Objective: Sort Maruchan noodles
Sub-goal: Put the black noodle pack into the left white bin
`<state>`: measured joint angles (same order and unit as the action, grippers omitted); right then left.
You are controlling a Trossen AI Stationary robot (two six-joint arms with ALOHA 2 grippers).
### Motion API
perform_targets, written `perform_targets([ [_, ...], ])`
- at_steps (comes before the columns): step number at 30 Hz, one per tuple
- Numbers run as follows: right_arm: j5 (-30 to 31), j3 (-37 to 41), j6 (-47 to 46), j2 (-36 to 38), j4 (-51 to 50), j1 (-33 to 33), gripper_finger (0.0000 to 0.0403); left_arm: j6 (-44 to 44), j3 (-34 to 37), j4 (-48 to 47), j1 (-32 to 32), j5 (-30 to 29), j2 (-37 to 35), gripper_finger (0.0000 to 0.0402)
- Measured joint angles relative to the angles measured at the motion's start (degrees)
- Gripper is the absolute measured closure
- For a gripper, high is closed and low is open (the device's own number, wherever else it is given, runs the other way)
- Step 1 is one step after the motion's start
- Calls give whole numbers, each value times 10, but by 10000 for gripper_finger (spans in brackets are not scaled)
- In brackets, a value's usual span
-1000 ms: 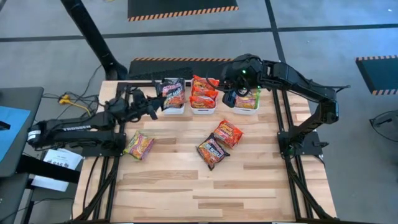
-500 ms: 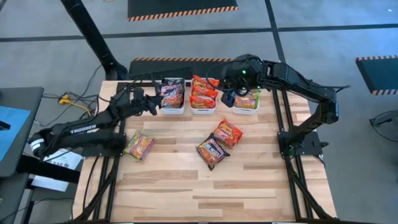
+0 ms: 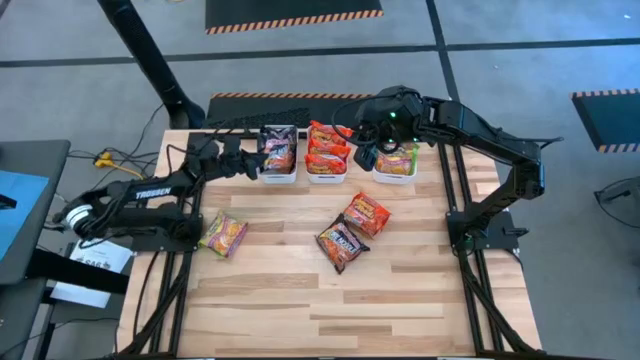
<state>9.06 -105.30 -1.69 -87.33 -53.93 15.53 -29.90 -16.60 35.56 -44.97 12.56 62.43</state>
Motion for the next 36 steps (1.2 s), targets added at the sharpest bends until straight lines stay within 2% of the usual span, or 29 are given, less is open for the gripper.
perform_targets([
  [7, 0, 0, 0, 0, 0, 0, 228, -12, 0, 52, -12, 6, 67, 391],
  [15, 0, 0, 0, 0, 0, 0, 228, -5, -1, 17, -14, -36, 93, 382],
  [27, 0, 0, 2, 0, 0, 0, 228, 1, -1, -6, -15, -22, 96, 305],
  [36, 0, 0, 2, 0, 0, 0, 228, -12, -22, -7, -25, 27, 96, 270],
])
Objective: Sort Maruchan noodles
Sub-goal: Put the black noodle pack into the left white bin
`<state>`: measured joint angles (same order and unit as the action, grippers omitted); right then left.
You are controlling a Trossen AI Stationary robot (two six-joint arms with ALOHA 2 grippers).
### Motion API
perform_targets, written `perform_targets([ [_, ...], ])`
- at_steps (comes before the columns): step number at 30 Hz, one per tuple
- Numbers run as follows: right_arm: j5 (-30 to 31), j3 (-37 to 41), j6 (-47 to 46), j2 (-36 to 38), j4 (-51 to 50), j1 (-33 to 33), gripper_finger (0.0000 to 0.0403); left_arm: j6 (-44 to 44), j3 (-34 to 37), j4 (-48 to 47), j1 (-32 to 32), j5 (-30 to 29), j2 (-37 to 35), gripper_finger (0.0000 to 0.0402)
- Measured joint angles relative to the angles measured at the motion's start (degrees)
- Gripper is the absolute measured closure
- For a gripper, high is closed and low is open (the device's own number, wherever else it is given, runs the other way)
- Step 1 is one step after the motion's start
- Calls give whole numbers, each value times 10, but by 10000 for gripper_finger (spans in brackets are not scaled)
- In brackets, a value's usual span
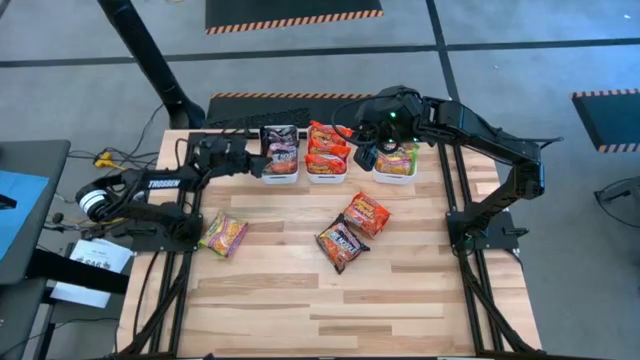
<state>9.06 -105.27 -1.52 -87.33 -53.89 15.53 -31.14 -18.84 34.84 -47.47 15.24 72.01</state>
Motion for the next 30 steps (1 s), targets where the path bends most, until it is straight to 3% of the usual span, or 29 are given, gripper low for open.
perform_targets([
  [4, 0, 0, 0, 0, 0, 0, 228, 0, -8, -11, -15, 36, 0, 268],
  [13, 0, 0, -8, 0, 0, -1, 228, 69, -32, -187, -84, 128, 0, 268],
  [21, 0, 0, -15, 0, 0, -1, 228, 66, -63, -192, -122, 201, 0, 268],
  [30, 0, 0, -17, 0, 0, -1, 228, 27, -102, -192, -118, 290, -2, 268],
])
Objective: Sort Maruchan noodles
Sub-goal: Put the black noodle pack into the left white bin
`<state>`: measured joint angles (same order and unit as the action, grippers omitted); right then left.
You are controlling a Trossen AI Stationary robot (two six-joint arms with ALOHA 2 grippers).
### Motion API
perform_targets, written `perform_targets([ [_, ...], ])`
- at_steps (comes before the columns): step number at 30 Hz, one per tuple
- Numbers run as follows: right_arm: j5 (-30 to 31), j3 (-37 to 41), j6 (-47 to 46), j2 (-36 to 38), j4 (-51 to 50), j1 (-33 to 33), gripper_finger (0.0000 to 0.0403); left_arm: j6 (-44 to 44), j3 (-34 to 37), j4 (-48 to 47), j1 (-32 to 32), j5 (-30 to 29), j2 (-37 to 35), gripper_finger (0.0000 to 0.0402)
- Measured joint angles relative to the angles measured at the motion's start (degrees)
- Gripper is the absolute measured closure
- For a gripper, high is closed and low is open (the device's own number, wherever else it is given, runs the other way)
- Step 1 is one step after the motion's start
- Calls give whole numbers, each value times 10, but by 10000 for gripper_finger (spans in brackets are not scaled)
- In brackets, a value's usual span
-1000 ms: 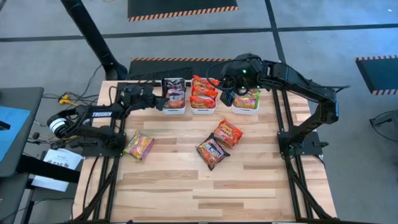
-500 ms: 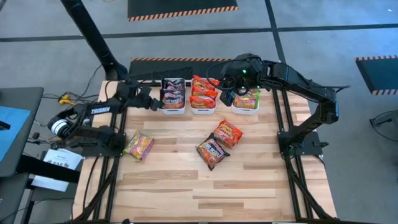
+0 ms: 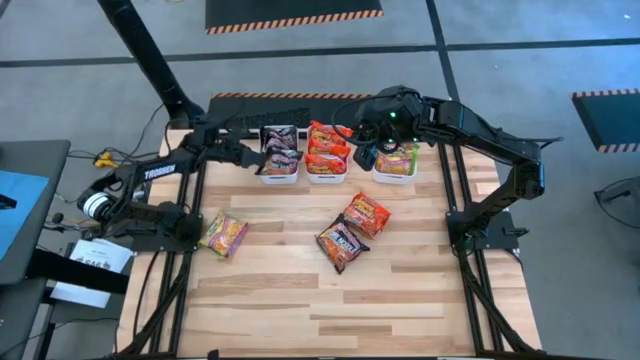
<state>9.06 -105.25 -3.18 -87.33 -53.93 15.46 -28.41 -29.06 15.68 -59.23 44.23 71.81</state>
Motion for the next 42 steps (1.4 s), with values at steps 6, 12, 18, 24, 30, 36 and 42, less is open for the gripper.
perform_targets([
  [6, 0, 0, 0, 0, 0, 0, 228, 11, -1, -4, 35, -24, -23, 271],
  [12, 0, 0, 2, 0, 0, 4, 228, 21, -1, -4, 37, -135, -58, 283],
  [18, 0, 0, 6, 0, 0, 5, 228, 32, -2, -8, 46, -129, -122, 294],
  [24, 0, 0, 6, 0, 0, 4, 228, 59, -2, -81, 90, -170, -148, 305],
  [30, 0, 0, 6, -1, 0, 4, 228, 73, -2, -112, 125, -261, -103, 315],
  [36, 0, 0, 6, -1, 0, 4, 228, 50, -2, -107, 138, -287, -55, 316],
  [42, 0, 0, 3, -1, 0, 4, 228, 37, -2, -106, 138, -307, -18, 316],
])
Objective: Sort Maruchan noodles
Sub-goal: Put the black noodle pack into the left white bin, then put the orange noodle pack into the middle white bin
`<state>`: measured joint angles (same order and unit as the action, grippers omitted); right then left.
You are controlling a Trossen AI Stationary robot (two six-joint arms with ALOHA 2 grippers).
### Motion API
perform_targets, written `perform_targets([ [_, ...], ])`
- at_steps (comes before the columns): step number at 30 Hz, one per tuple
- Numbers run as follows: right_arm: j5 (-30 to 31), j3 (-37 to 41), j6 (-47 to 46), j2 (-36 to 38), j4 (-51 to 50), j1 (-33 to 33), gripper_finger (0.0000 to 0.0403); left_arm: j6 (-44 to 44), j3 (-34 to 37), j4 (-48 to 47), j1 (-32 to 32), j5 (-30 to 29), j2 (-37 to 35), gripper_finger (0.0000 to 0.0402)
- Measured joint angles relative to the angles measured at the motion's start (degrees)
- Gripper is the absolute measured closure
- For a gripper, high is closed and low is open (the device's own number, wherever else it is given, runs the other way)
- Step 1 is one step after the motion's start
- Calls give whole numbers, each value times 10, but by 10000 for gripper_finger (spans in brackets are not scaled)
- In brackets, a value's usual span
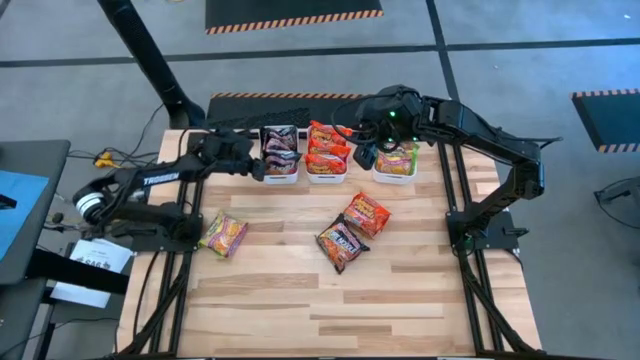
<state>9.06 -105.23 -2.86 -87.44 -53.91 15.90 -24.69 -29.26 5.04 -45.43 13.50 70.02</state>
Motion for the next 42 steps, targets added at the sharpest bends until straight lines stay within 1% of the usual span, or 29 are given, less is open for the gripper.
perform_targets([
  [8, 0, 0, -2, 0, 0, 0, 228, -35, -1, 0, -1, -4, 44, 316],
  [14, 0, 0, -8, 0, 0, 0, 228, -65, -1, -4, 0, 8, 34, 316],
  [27, 0, 0, -8, 0, 0, 0, 228, -52, 1, -21, -4, 8, -92, 316],
  [31, 0, 0, -21, 0, -3, -2, 225, -40, 1, -3, -4, 31, -139, 316],
  [36, -1, 0, -46, 0, -22, -10, 205, -9, 1, 37, -4, 71, -207, 316],
  [42, -2, 0, -117, 0, -74, -26, 171, 0, 1, 73, -4, 83, -270, 316],
])
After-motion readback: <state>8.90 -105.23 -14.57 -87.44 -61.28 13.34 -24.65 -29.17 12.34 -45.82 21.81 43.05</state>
